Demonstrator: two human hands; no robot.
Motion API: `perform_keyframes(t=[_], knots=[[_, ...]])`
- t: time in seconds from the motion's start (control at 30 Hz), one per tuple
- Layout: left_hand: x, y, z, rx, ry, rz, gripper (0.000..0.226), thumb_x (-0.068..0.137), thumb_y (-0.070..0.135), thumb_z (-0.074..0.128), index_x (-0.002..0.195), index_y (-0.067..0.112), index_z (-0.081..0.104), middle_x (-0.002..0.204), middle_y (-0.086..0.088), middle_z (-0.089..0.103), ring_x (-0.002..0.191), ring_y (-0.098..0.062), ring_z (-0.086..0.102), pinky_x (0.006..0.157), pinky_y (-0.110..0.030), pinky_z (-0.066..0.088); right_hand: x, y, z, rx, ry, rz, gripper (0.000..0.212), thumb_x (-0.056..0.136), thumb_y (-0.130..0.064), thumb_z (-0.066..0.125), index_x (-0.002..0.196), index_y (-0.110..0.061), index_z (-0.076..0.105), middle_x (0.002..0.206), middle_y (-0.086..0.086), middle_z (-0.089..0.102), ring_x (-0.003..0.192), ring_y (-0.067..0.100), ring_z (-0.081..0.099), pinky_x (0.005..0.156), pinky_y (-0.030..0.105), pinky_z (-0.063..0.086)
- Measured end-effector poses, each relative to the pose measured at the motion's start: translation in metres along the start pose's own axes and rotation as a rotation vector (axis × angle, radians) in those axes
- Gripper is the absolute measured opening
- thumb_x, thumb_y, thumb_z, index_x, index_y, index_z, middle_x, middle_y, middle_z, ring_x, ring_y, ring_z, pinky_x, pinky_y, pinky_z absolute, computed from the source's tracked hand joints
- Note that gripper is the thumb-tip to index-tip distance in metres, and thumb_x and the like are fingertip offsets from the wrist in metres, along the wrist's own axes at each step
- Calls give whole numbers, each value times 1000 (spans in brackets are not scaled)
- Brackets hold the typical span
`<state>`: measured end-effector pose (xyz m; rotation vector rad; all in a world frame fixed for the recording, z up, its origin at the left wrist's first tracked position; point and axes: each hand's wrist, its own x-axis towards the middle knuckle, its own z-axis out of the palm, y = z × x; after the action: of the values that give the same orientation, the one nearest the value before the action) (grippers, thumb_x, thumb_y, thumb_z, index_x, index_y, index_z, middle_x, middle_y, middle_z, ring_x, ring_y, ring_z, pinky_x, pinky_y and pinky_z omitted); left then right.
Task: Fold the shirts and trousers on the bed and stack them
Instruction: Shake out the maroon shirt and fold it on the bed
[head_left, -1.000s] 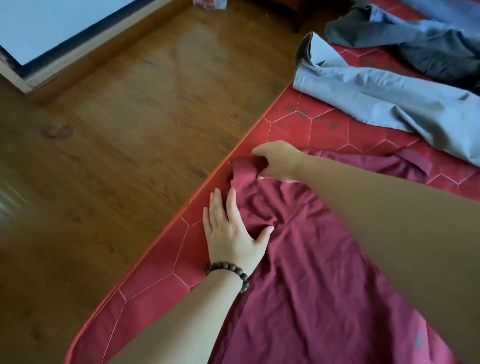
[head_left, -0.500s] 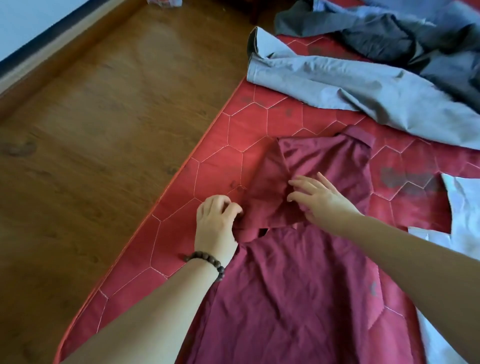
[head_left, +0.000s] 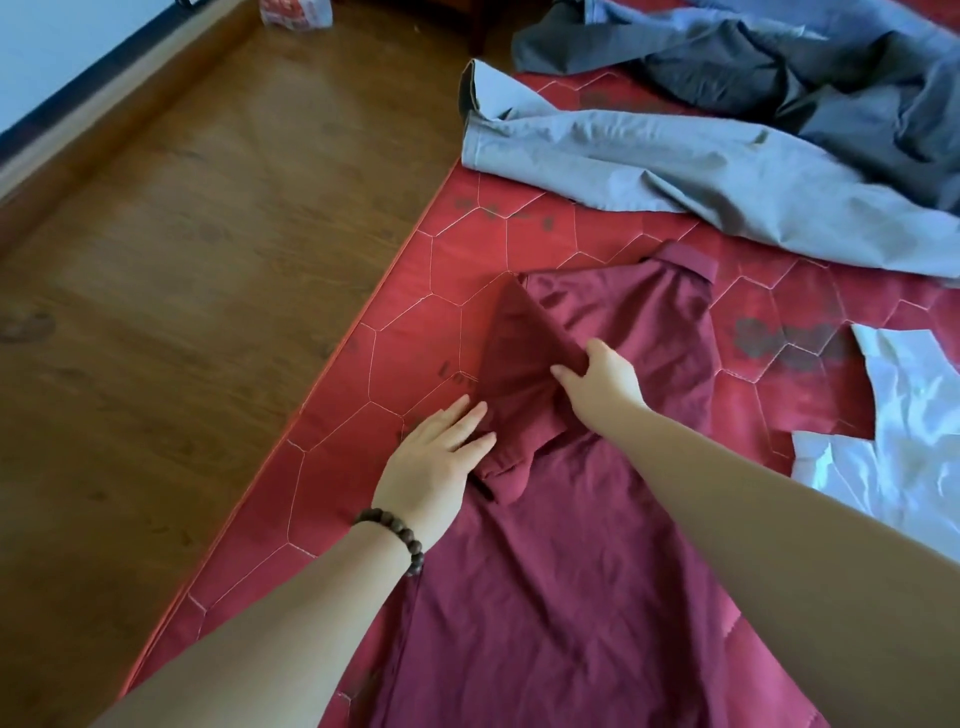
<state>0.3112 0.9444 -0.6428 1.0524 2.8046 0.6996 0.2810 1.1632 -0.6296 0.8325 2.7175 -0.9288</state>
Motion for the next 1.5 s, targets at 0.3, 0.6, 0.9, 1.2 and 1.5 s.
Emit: perform_keyframes(t=[0.3, 0.6, 0.9, 1.2, 1.5], knots=[[0, 2, 2, 173, -101, 97, 67, 56, 5, 83, 121, 15, 67, 143, -10, 50, 137, -29, 40, 110, -52, 33, 12, 18, -10, -5, 7, 15, 35, 81, -41, 71, 94, -12, 56, 83, -3, 55, 77, 16, 52, 67, 26, 37], [4, 0, 12, 244, -95, 404, 43, 83, 5, 52, 124, 13, 64, 135, -6, 58, 135, -25, 44, 112, -46, 32, 53, -19, 2, 11, -110, -69, 39, 89, -42, 62, 111, -10, 59, 100, 2, 59, 92, 19, 56, 76, 23, 36], [13, 7, 0, 10, -81, 254, 38, 94, 25, 44, 119, 7, 66, 115, -6, 69, 107, -23, 64, 88, -37, 52, 41, -30, 5, -180, 122, -225, 45, 94, -21, 51, 138, -21, 42, 128, 12, 45, 113, 32, 45, 93, 41, 40], [27, 14, 36, 249, -227, 6, 58, 100, 36, 36, 149, 6, 27, 158, -8, 23, 148, -20, 15, 120, -36, 17, -23, 34, 40, -472, -44, -598, 52, 99, -31, 31, 150, -22, 27, 158, -5, 23, 147, 15, 16, 120, 43, 7], [22, 10, 47, 403, -290, 10, 71, 91, 66, 11, 153, 32, 7, 162, -5, 1, 149, -27, -5, 119, -49, 5, -12, 71, 18, -560, 142, -94, 56, 99, -49, 13, 152, -34, 4, 161, -9, -4, 147, 15, -12, 114, 56, -14]])
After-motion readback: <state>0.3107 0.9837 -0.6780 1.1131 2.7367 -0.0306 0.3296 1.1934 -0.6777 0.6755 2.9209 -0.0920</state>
